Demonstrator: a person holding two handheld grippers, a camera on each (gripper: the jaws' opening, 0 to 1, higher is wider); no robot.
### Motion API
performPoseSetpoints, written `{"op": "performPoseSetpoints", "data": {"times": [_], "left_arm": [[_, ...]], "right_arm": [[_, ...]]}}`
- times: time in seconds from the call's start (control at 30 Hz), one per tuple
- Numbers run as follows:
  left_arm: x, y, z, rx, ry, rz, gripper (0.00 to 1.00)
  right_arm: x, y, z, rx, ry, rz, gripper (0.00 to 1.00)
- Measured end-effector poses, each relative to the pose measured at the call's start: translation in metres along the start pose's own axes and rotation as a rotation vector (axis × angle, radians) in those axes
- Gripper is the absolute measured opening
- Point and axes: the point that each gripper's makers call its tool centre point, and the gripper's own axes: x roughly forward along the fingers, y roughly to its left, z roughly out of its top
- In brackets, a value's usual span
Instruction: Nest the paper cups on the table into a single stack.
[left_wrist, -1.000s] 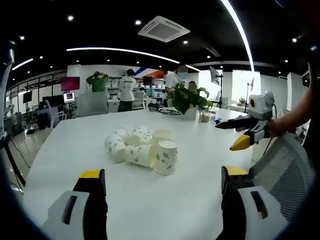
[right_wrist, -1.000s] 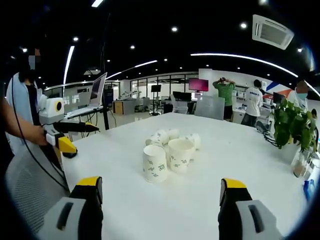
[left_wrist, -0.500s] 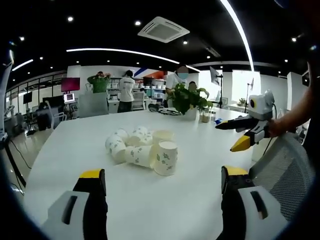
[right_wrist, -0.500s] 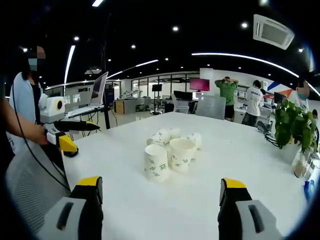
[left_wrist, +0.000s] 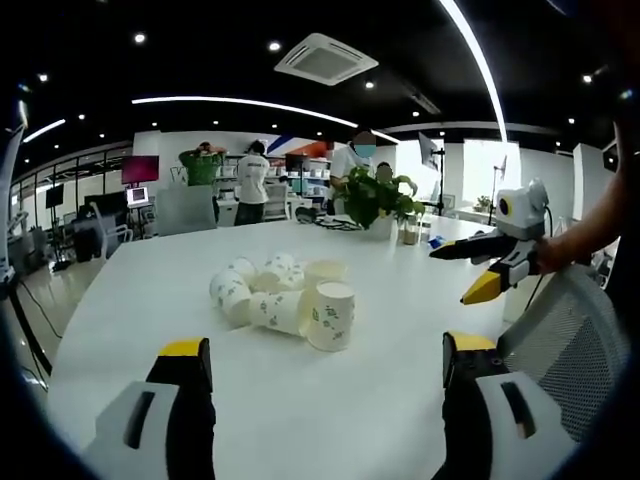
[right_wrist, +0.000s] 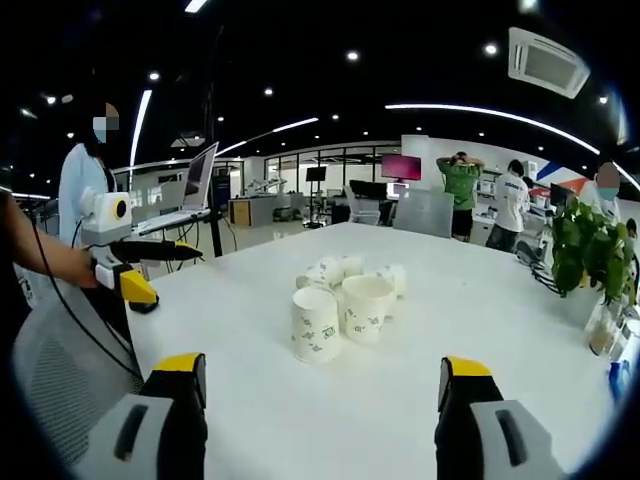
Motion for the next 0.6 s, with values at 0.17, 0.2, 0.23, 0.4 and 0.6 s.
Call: {"op": "performPoseSetpoints", "data": {"times": [0.17,0.2,0.23,0.4,0.6], "left_arm": [[-0.0003,-0.0016,0.0012,0.002,-0.001,0.0,0.96],[-0.0003,-0.0014,0.0011,0.003,-0.001,0.0,0.96],[-0.0005,-0.0005,0.0008,0.003,-0.002,0.001,0.96],[-0.0005,0.0005,-0.0008,0.003,0.0,-0.002,0.95],[0.0002,-0.0017,0.0001,0.008,0.0,-0.004,0.95]], "right_arm": [[-0.0005,0.0,0.0031,0.018,-0.01,0.001,0.97],[-0.0007,-0.0006,0.0047,0.026,-0.017,0.001,0.97],[-0.0008,-0.0006,0.0052,0.027,-0.017,0.0,0.97],[0.0007,0.0004,0.0077,0.033,-0.019,0.002,0.96],[0.0017,-0.0007,0.0099,0.027,-0.018,0.007,0.95]]}}
